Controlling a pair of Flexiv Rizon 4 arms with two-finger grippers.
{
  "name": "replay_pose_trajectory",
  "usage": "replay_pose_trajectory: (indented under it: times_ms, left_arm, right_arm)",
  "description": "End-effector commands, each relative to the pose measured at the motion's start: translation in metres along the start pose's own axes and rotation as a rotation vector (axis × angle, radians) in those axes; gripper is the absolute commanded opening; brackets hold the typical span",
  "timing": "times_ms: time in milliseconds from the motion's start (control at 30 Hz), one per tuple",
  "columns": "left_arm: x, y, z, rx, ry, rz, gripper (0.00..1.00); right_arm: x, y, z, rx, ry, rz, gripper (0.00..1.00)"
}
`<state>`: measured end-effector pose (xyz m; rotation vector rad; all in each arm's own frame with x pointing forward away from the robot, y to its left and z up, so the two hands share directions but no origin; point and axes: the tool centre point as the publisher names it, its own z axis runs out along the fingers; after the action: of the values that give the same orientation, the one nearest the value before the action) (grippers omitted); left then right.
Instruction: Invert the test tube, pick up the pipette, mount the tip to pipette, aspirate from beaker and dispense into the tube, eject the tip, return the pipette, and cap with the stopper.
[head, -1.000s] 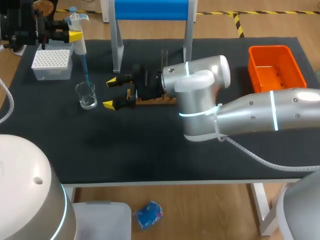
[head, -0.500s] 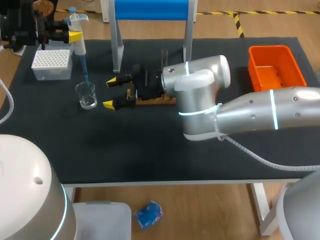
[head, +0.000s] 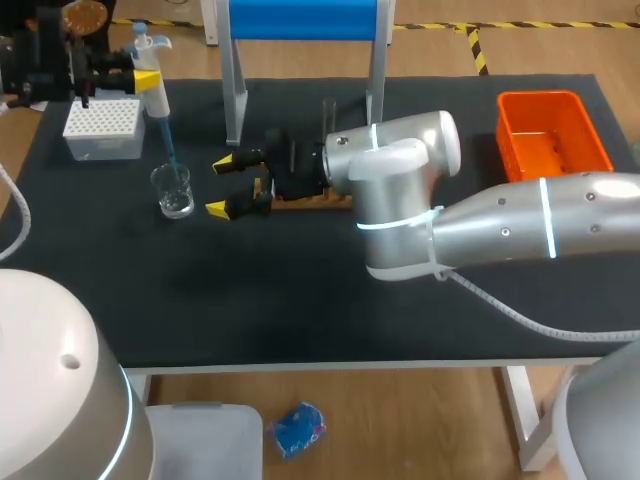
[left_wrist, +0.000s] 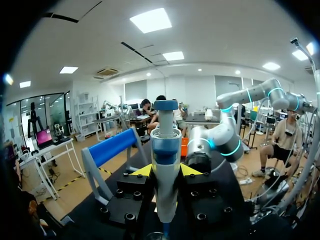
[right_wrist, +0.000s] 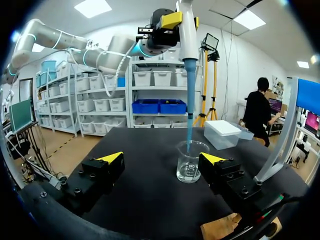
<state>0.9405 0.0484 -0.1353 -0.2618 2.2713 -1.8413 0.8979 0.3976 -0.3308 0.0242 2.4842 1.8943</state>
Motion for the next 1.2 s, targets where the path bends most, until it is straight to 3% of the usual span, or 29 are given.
replay_pose_trajectory:
  times_ms: [33, 367, 1200]
  left_arm:
    - [-0.008, 0.007, 0.001, 0.009, 0.008, -0.005, 0.0]
    - [-0.017, 0.027, 0.002, 0.009, 0.005, -0.047, 0.0]
    - [-0.028, 0.055, 0.005, 0.014, -0.005, -0.104, 0.0]
  right_arm:
    - [0.001, 0.0, 0.0, 0.0, -0.002, -0.001, 1.0]
    - [0.001, 0.0, 0.0, 0.0, -0.002, -0.001, 1.0]
    - [0.001, 0.0, 0.0, 0.0, -0.002, -0.001, 1.0]
